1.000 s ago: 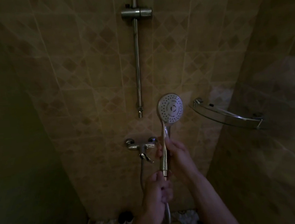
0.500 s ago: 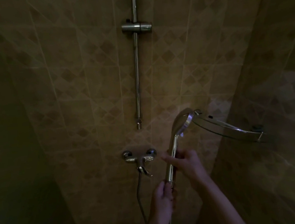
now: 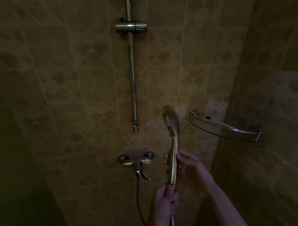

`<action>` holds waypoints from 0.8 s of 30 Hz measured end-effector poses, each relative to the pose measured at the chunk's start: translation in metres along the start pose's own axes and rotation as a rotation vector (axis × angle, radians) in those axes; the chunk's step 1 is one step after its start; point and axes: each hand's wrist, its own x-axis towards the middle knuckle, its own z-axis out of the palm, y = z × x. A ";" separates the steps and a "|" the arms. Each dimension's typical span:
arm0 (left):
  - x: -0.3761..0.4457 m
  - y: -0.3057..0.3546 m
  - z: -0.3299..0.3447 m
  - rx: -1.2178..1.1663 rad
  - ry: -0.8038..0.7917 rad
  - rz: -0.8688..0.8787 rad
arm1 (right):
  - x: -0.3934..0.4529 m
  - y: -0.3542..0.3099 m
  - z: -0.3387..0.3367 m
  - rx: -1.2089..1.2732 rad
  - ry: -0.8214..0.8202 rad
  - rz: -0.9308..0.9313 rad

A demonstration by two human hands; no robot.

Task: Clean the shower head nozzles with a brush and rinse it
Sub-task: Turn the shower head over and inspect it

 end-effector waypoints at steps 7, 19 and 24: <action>-0.004 0.005 0.005 0.318 0.035 0.121 | 0.008 -0.001 -0.001 -0.601 0.334 -0.070; 0.003 0.009 0.008 0.168 0.018 0.052 | 0.013 0.003 -0.006 -0.183 0.205 -0.046; -0.005 0.001 0.007 0.244 -0.041 0.060 | 0.011 0.000 -0.004 -0.390 0.409 -0.085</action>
